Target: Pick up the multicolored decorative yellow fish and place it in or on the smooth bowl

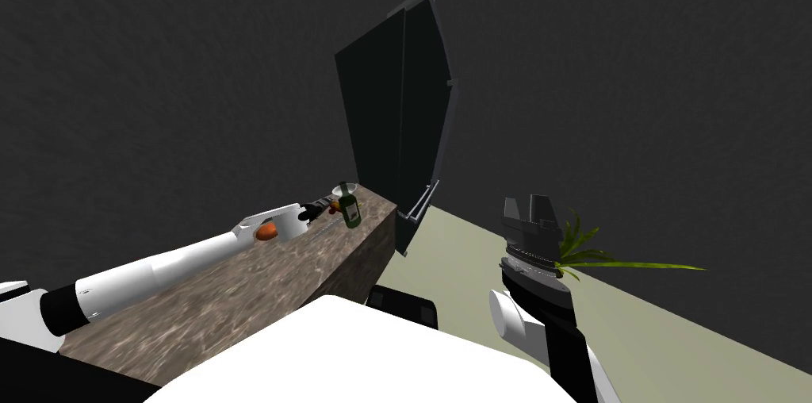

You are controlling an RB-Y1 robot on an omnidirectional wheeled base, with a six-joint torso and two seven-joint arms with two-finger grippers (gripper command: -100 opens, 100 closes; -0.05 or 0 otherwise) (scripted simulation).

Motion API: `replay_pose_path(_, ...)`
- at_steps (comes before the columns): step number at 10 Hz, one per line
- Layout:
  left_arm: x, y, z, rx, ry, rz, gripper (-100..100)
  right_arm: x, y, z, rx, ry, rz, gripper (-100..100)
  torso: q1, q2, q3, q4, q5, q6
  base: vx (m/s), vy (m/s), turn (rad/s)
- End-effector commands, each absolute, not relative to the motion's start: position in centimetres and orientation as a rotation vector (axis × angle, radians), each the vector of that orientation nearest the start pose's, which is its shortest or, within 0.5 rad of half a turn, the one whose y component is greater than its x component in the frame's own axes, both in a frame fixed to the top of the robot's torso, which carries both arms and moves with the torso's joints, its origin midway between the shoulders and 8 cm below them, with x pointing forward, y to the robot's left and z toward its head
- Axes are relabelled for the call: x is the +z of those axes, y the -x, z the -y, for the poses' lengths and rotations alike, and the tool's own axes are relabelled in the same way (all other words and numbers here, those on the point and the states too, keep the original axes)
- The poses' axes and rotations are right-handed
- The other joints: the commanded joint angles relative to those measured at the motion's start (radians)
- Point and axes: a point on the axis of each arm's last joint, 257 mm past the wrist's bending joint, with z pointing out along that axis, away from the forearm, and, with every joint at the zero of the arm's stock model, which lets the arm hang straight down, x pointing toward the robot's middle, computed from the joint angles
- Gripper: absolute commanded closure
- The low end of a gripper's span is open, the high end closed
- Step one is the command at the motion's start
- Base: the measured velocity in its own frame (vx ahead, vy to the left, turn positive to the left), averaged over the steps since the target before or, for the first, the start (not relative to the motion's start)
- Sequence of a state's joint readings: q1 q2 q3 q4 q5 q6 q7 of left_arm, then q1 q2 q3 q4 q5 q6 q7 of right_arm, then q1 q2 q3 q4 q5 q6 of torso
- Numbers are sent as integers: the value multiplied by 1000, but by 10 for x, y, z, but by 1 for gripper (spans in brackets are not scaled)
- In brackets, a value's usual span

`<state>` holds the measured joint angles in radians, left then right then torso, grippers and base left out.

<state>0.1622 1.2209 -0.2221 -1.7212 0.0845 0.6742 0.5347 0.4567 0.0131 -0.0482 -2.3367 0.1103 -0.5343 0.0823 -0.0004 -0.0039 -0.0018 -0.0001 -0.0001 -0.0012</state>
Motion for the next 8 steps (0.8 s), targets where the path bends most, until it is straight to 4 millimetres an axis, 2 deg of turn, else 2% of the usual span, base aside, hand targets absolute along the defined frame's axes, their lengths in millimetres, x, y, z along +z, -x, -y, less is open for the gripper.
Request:
replay_pose_path(1, -245, -433, -575, -125, 1248, -1712, 100, 68, -327, 272, 1146, -462, -589, 0, 0, 0, 0, 0, 0, 0, 3, 1, -18)
replay_pose_path(3, -245, -433, -574, -128, 1247, -1711, 100, 68, -327, 272, 1146, -462, -589, 0, 0, 1, 1, 0, 0, -1, 0, 0, 0)
replay_pose_path(4, -245, -433, -574, -127, 1248, -1712, 0, 68, -327, 272, 1146, -462, -589, 0, 0, 1, 1, 0, 0, -1, 0, 0, 0)
replay_pose_path(5, -240, -432, -570, -130, 1243, -1717, 100, 68, -327, 272, 1146, -462, -589, 0, 0, 2, 1, 0, 0, -1, -29, -19, 52)
replay_pose_path(6, -242, -433, -572, -129, 1244, -1715, 100, 68, -327, 272, 1146, -462, -589, 0, -1, 4, 2, 1, -1, -2, -18, -13, 17)
replay_pose_path(7, -243, -432, -572, -129, 1245, -1716, 0, 68, -327, 272, 1146, -462, -589, 0, -1, 4, 2, 1, -1, -1, 0, 0, 0)
replay_pose_path(8, -234, -430, -594, -82, 1270, -1697, 100, 68, -327, 272, 1146, -462, -589, 0, -1, 3, 2, 1, -1, -1, -55, -29, -112)
